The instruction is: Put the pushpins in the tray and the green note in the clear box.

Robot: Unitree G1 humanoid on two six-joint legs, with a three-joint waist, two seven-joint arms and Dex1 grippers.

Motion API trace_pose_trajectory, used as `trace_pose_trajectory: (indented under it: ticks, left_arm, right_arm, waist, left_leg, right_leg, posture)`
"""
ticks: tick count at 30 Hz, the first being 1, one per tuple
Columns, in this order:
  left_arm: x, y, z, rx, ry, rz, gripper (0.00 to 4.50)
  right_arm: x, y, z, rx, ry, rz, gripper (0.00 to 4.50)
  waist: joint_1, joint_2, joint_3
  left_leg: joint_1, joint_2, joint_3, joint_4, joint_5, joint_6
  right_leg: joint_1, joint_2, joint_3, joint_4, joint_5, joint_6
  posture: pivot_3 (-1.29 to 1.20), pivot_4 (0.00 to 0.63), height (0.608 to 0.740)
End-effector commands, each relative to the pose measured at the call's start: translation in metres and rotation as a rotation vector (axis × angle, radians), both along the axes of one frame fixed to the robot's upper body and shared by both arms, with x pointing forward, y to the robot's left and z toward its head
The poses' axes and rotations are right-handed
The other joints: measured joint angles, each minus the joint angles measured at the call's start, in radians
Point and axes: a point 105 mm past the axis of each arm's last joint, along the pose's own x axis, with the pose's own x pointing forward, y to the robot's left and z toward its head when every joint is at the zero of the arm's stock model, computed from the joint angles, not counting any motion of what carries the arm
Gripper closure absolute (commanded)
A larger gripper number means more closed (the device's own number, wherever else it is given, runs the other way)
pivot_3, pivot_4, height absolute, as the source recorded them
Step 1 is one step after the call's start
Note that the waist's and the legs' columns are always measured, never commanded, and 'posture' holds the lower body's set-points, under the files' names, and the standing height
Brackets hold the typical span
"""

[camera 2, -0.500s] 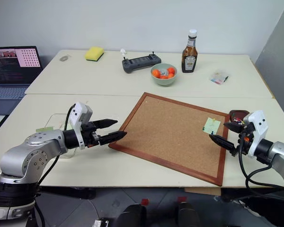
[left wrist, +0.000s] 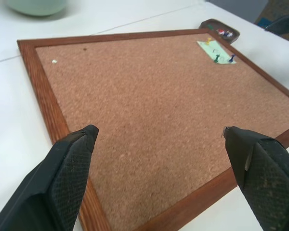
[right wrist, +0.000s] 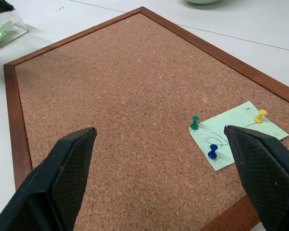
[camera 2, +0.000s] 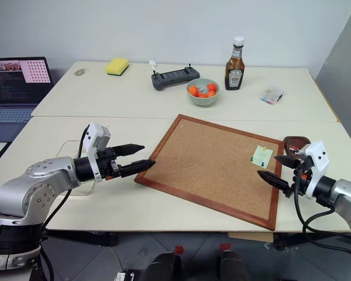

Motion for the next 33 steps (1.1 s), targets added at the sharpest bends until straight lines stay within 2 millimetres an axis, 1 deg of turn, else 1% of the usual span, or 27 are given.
trace_pose_trajectory:
  ticks: [1,4,7,13,15,16,18,19,20,21,24,27,28,30,33]
  left_arm:
    - [-0.004,-0.002,0.015,-0.042,-0.015,-0.045,0.05]
    - [-0.009,-0.006,0.017,-0.065,-0.005,-0.086,0.05]
    - [-0.009,-0.010,0.017,-0.062,-0.004,-0.104,0.05]
    - [0.001,-0.014,0.020,-0.029,-0.072,-0.095,0.05]
    - [0.007,-0.019,0.024,-0.063,-0.107,-0.088,0.40]
    - [0.008,-0.023,0.026,-0.073,-0.122,-0.102,0.47]
    - [0.011,-0.030,0.024,-0.075,-0.140,-0.121,0.90]
    - [0.014,-0.036,0.022,-0.074,-0.147,-0.132,0.90]
    - [0.018,-0.044,0.019,-0.067,-0.157,-0.147,1.29]
    - [0.021,-0.051,0.016,-0.058,-0.166,-0.165,1.36]
    - [0.029,-0.067,0.012,-0.048,-0.194,-0.202,1.91]
    - [0.040,-0.079,0.010,-0.038,-0.232,-0.213,2.51]
    - [0.043,-0.082,0.009,-0.035,-0.240,-0.216,2.81]
    - [0.048,-0.087,0.006,-0.025,-0.253,-0.216,3.13]
    - [0.056,-0.094,0.000,-0.002,-0.268,-0.220,3.76]
  right_arm:
    - [-0.001,-0.006,0.013,-0.030,-0.061,-0.014,0.00]
    - [-0.002,-0.009,0.013,-0.033,-0.062,-0.030,0.00]
    - [-0.006,-0.013,0.011,-0.035,-0.057,-0.049,0.00]
    - [-0.006,-0.015,0.010,-0.027,-0.077,-0.092,0.00]
    - [-0.002,-0.018,0.004,-0.068,-0.084,-0.131,0.00]
    - [0.001,-0.020,0.001,-0.098,-0.094,-0.147,0.00]
    - [0.003,-0.019,0.000,-0.088,-0.106,-0.171,0.00]
    - [0.005,-0.017,0.001,-0.073,-0.111,-0.176,0.00]
    - [0.007,-0.015,-0.001,-0.068,-0.113,-0.180,0.00]
    - [0.010,-0.014,-0.002,-0.073,-0.116,-0.185,0.00]
    - [0.018,-0.011,-0.002,-0.063,-0.130,-0.194,0.00]
    - [0.025,-0.010,0.000,-0.037,-0.145,-0.217,0.00]
    - [0.026,-0.010,0.000,-0.034,-0.147,-0.224,0.00]
    - [0.029,-0.009,0.000,-0.030,-0.152,-0.240,0.00]
    - [0.036,-0.005,0.001,-0.015,-0.161,-0.249,0.00]
  waist:
    - [-0.001,0.000,0.000]
    - [0.000,0.000,0.000]
    - [0.001,0.000,0.000]
    - [0.000,0.000,0.000]
    - [0.000,0.000,0.000]
    - [0.001,0.000,0.000]
    - [0.002,0.000,0.000]
    - [0.000,0.000,0.000]
    - [0.001,0.000,0.000]
    - [0.002,0.000,0.000]
    - [0.002,0.000,0.000]
    - [0.001,0.000,0.000]
    - [0.001,0.000,0.000]
    - [0.000,0.000,0.000]
    - [-0.001,0.000,0.000]
  left_leg:
    - [0.000,0.000,0.000,0.000,0.000,0.000]
    - [0.000,0.000,0.000,0.000,0.000,0.000]
    - [0.000,0.000,0.000,0.000,0.000,0.000]
    - [0.000,0.000,0.000,0.000,0.000,0.000]
    - [0.000,0.000,0.000,0.000,0.000,0.000]
    - [0.000,0.000,0.000,0.000,0.000,0.000]
    - [0.000,0.000,0.000,0.001,0.000,0.000]
    - [0.000,0.000,0.000,0.001,0.000,0.000]
    - [0.000,0.000,0.001,0.000,0.000,0.000]
    - [0.000,0.000,0.000,0.001,0.000,0.000]
    - [0.001,-0.001,0.000,0.001,0.000,0.000]
    - [0.000,-0.001,0.001,0.002,0.000,0.000]
    - [0.000,-0.001,0.001,0.002,0.000,0.000]
    - [0.000,-0.001,0.001,0.001,0.000,0.000]
    - [0.000,-0.001,0.001,0.001,0.000,0.000]
  right_leg:
    - [0.000,0.000,0.000,0.000,0.000,0.000]
    - [0.000,0.000,0.000,0.000,0.000,0.000]
    - [0.000,0.000,0.000,0.000,0.000,0.000]
    - [0.000,0.000,0.000,0.000,0.000,0.000]
    - [0.000,0.000,0.000,0.000,0.000,0.000]
    - [0.000,0.000,0.000,0.000,0.000,0.000]
    - [0.000,0.000,0.000,0.000,0.000,0.000]
    - [0.000,0.000,0.000,0.000,0.000,0.000]
    - [0.000,0.000,0.001,0.000,0.000,0.000]
    - [0.000,0.000,0.000,0.000,0.000,0.000]
    - [0.001,0.000,0.000,0.001,0.000,0.001]
    - [0.001,0.000,0.001,0.000,0.001,0.001]
    - [0.000,0.000,0.001,0.000,0.001,0.001]
    - [0.000,0.000,0.001,0.001,0.001,0.001]
    - [-0.001,0.000,0.001,0.001,0.001,0.001]
  posture:
    - [0.00,0.150,0.740]
    - [0.00,0.150,0.740]
    - [0.00,0.150,0.740]
    - [0.00,0.150,0.740]
    - [0.00,0.150,0.740]
    - [0.00,0.150,0.740]
    - [0.00,0.150,0.740]
    - [0.00,0.150,0.740]
    - [0.00,0.150,0.740]
    - [0.00,0.150,0.740]
    - [0.00,0.150,0.740]
    - [0.00,0.150,0.740]
    - [0.00,0.150,0.740]
    - [0.00,0.150,0.740]
    - [0.00,0.150,0.740]
